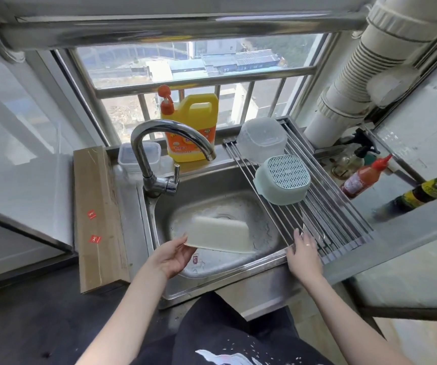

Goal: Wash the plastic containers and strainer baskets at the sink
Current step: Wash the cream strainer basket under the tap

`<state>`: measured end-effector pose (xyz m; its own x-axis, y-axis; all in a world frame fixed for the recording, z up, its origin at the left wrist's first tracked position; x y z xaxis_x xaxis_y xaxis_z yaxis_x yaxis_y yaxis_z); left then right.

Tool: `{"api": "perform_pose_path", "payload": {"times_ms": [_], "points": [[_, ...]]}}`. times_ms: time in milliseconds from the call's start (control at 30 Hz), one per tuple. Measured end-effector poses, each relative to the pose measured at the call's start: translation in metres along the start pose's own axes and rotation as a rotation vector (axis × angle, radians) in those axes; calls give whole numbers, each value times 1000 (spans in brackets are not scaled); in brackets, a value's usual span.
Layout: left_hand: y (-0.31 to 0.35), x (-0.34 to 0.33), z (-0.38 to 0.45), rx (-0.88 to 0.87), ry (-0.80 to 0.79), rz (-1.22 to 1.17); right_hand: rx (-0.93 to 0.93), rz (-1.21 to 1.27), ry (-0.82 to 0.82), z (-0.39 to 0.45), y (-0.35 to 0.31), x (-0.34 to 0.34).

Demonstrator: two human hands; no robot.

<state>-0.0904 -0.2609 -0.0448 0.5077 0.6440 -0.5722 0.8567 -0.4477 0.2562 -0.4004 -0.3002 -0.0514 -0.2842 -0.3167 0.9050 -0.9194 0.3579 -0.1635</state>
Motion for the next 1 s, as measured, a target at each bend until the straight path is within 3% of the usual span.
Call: {"api": "perform_pose_path", "payload": {"times_ms": [167,367,500,567,667,700,800,1000], "points": [[2,-1,3,-43,17,-19,87,-49,-58,-11,-22,-13],[-4,-5,1,-32,6,87,22,68,-70,-13,-33,-16],[-14,-16,-4,-78,-65,160,26,508,193,-20,-29,4],[-18,-25,-5,-100,-107,176,-79,761,49,-26,-39,19],[-25,-40,-7,-111,-199,123,-244,893,-557,-34,-55,23],[-27,-43,-7,-109,-218,87,-260,933,-678,-35,-59,25],[-32,-43,-2,-79,-184,42,-318,1155,-761,-32,-66,34],[-47,-31,1,90,49,57,-385,883,-796,-27,-78,33]]}}
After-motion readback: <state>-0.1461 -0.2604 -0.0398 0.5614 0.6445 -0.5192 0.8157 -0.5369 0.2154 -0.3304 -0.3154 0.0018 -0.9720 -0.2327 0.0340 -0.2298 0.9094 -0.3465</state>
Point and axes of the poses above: each hand's wrist, its own z-axis towards the middle knuckle, its own x-axis out of the back of the hand, y = z × x, the point moved 3 cm from there along z, towards the middle knuckle, and after that the axes turned 5 degrees about -x, right-handed, at the moved point
